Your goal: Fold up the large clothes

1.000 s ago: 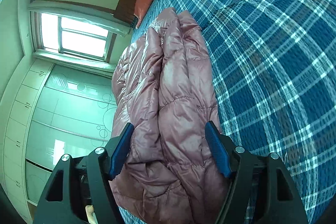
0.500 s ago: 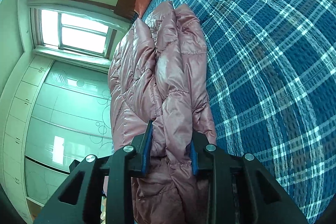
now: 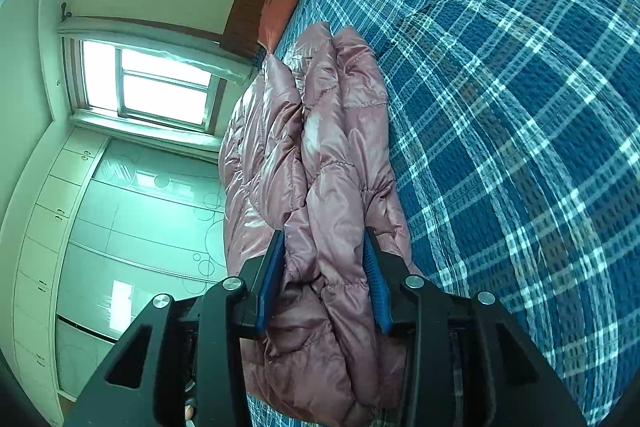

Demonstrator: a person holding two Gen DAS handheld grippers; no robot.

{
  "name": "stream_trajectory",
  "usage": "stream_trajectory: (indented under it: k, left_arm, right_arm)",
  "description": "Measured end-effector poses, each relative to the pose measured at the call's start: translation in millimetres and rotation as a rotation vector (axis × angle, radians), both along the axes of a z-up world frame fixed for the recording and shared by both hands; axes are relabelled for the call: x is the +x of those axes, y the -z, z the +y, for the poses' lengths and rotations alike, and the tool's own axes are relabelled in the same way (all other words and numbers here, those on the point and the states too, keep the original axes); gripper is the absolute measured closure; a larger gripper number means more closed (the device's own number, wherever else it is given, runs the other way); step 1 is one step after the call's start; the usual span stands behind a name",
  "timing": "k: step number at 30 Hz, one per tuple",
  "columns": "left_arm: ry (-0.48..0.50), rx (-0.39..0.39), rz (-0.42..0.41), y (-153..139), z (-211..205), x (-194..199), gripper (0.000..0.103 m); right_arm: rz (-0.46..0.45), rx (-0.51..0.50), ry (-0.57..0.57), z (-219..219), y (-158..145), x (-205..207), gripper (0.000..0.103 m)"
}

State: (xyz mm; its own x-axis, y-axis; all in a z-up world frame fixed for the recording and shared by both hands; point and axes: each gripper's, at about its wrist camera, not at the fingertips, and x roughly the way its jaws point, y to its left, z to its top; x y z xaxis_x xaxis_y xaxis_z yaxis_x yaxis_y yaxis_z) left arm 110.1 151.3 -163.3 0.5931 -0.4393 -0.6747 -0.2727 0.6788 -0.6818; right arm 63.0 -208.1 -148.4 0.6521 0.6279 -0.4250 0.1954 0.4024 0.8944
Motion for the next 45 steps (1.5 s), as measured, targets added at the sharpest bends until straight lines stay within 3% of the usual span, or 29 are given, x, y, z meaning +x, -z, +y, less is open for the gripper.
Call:
stream_trajectory:
  k: [8,14,17,23,27,31,33,37,45]
  left_arm:
    - [-0.028,0.052,0.003,-10.4,3.2,-22.1,0.042]
    - [-0.019,0.192,0.001,-18.9,2.4,-42.7,0.041]
    - [-0.018,0.253,0.006,-20.9,3.1,-54.3,0.04]
    - [-0.01,0.336,0.03,-20.1,5.6,-75.9,0.038]
    - [-0.006,0.436,-0.004,-32.4,1.9,-92.0,0.033]
    - [-0.012,0.567,-0.076,-55.2,-5.0,-107.0,0.022]
    - [-0.017,0.624,-0.111,-67.9,-9.8,-113.1,0.017]
    - [-0.029,0.715,-0.17,-94.6,-18.5,-121.7,0.01]
    - [-0.045,0.804,-0.287,-141.8,-35.1,-144.4,0.006]
  right_arm:
    - [0.01,-0.026,0.025,-7.6,-4.9,-39.4,0.06]
    - [0.032,-0.105,0.026,-6.1,-13.3,-71.6,0.06]
    - [0.04,-0.151,0.028,-4.5,-18.6,-87.1,0.049]
    - [0.05,-0.228,0.022,1.9,-29.5,-120.7,0.048]
    - [0.043,-0.338,0.018,16.5,-46.9,-139.8,0.048]
    - [0.019,-0.489,0.012,35.7,-75.1,-154.1,0.047]
    - [0.011,-0.572,0.012,45.8,-90.0,-161.3,0.04]
    - [-0.021,-0.734,0.011,68.4,-120.9,-172.0,0.038]
    - [-0.115,-0.955,0.007,109.4,-176.5,-182.1,0.03]
